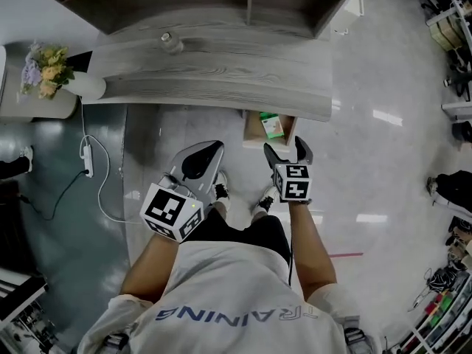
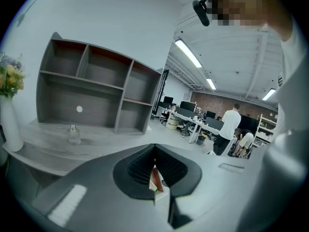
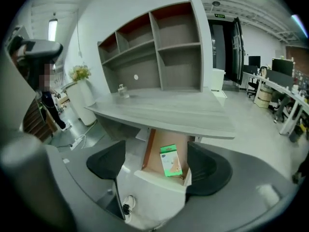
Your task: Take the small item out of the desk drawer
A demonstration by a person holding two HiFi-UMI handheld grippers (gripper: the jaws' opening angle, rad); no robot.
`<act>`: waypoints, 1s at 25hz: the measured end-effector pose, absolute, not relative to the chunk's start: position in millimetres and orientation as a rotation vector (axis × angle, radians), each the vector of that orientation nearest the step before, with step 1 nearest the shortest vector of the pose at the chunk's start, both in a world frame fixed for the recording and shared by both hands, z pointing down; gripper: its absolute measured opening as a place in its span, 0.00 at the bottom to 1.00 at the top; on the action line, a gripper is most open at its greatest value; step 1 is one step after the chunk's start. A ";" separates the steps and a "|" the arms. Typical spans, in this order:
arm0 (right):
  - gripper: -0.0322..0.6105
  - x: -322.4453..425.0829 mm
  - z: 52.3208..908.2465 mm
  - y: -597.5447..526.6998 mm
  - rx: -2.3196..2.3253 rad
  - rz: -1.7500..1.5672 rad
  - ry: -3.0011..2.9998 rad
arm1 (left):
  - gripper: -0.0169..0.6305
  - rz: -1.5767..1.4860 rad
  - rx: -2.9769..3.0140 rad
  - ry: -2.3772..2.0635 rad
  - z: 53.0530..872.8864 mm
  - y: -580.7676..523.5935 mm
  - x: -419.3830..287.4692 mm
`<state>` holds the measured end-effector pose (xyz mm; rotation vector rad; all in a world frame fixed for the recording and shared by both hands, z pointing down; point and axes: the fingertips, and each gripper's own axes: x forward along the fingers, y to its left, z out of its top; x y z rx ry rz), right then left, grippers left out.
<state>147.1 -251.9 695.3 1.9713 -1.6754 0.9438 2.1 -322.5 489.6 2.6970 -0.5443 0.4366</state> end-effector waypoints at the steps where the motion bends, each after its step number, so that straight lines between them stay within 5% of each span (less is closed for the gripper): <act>1: 0.70 148.8 709.6 -257.1 1.961 0.951 -1.650 | 0.02 0.446 2.690 -0.548 495.9 -325.6 1.0; 13: 0.70 170.2 864.0 -296.5 1.760 0.929 -1.386 | 0.02 0.518 2.652 -0.519 561.5 -355.9 2.5; 25: 0.70 189.0 919.3 -300.7 1.717 0.925 -1.238 | 0.02 0.588 2.593 -0.533 594.6 -351.4 -14.9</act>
